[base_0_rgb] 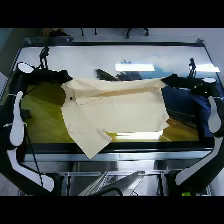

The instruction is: Fold the shirts.

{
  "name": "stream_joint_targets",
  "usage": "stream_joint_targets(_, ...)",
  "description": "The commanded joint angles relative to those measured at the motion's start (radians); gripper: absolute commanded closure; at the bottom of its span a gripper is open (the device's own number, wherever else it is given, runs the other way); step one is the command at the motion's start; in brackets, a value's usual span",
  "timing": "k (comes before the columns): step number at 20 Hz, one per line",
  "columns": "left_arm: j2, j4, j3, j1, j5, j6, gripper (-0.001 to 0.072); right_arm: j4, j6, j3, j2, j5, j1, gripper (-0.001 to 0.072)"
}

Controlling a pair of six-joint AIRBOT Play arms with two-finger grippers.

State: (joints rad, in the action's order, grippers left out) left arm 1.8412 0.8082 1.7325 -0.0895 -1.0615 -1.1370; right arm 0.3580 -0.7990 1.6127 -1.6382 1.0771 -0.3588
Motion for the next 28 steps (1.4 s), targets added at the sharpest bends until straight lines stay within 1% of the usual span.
stream_joint_targets(1,0.157,0.014,0.172,-0.002,-0.03,-0.055,0.0694,-0.002,0.003,0.074,-0.098,-0.083,-0.001,0.0693)
stream_joint_targets(2,0.174,0.032,0.211,0.003,-0.056,-0.072,0.0694,-0.002,0.003,0.092,-0.103,-0.082,-0.001,0.0693)
stream_joint_targets(4,0.183,0.154,0.272,0.006,-0.123,-0.157,0.0695,0.003,0.003,0.113,-0.103,-0.049,-0.002,0.0693)
stream_joint_targets(6,0.172,0.29,0.316,0.013,-0.199,-0.211,0.0695,0.043,-0.01,0.122,-0.093,0.015,-0.003,0.0693)
stream_joint_targets(7,0.156,0.328,0.316,0.013,-0.22,-0.227,0.0694,0.068,-0.01,0.123,-0.088,0.041,0.0,0.0693)
stream_joint_targets(9,0.127,0.335,0.277,0.014,-0.226,-0.232,0.0694,0.092,-0.016,0.122,-0.082,0.075,0.002,0.0692)
stream_joint_targets(12,0.116,0.337,0.216,0.023,-0.242,-0.238,0.0695,0.121,-0.016,0.121,-0.082,0.082,0.024,0.0693)
stream_joint_targets(16,0.116,0.352,0.142,0.035,-0.245,-0.244,0.0695,0.215,-0.023,0.121,-0.084,0.065,0.06,0.0692)
stream_joint_targets(18,0.116,0.353,0.121,0.039,-0.229,-0.243,0.0695,0.284,-0.067,0.121,-0.088,0.052,0.071,0.0692)
stream_joint_targets(21,0.116,0.353,0.117,0.039,-0.201,-0.243,0.0695,0.327,-0.069,0.121,-0.097,0.046,0.08,0.0692)
stream_joint_targets(23,0.116,0.353,0.117,0.039,-0.224,-0.243,0.0692,0.335,-0.069,0.121,-0.094,0.033,0.08,0.0688)
stream_joint_targets(24,0.116,0.354,0.119,0.037,-0.247,-0.243,0.0689,0.335,-0.069,0.123,-0.09,0.034,0.08,0.0543)
stream_joint_targets(25,0.116,0.356,0.129,0.035,-0.274,-0.244,0.056,0.339,-0.069,0.123,-0.077,0.039,0.08,0.0348)
stream_joint_targets(26,0.116,0.383,0.152,0.034,-0.304,-0.291,0.0209,0.345,-0.069,0.123,-0.055,0.048,0.079,0.0334)
stream_joint_targets(27,0.116,0.429,0.189,0.033,-0.349,-0.349,0.0126,0.373,-0.078,0.123,-0.021,0.054,0.077,0.0335)
stream_joint_targets(28,0.116,0.482,0.242,0.027,-0.419,-0.38,0.0126,0.445,-0.125,0.123,0.02,0.055,0.072,0.0334)
